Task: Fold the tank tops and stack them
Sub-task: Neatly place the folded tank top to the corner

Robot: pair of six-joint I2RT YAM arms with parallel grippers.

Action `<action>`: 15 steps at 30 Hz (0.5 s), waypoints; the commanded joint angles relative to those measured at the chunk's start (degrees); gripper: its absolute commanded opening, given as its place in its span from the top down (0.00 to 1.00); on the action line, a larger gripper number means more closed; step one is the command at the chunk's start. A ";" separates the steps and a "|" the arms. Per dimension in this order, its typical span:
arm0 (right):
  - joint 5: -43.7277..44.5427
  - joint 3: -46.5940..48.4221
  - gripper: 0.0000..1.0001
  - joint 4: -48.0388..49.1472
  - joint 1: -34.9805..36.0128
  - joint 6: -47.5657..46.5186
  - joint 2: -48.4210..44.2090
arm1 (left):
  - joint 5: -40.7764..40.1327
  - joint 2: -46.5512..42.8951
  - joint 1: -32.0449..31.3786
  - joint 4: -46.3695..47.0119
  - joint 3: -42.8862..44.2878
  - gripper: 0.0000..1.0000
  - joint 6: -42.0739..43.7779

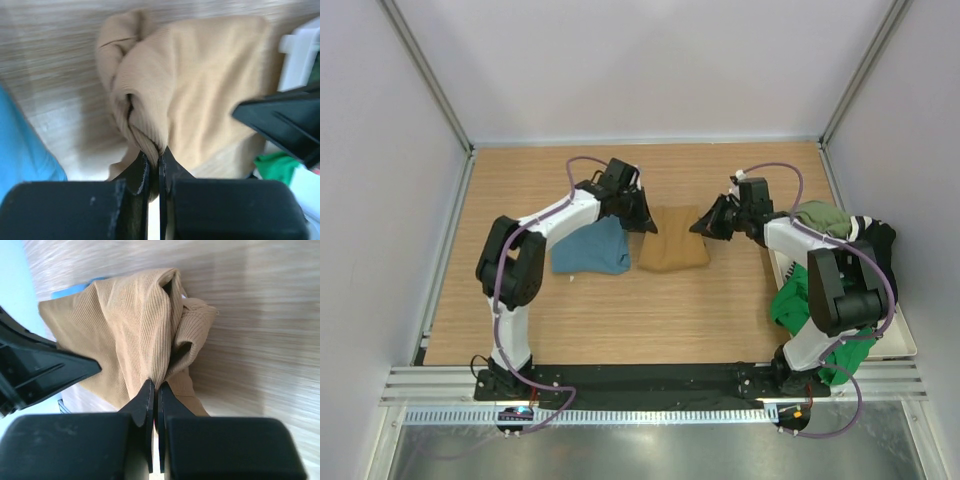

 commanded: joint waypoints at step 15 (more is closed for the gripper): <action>7.20 22.08 0.99 -7.39 16.16 5.67 2.20 | 4.13 -24.80 15.32 -9.11 -10.41 1.00 4.66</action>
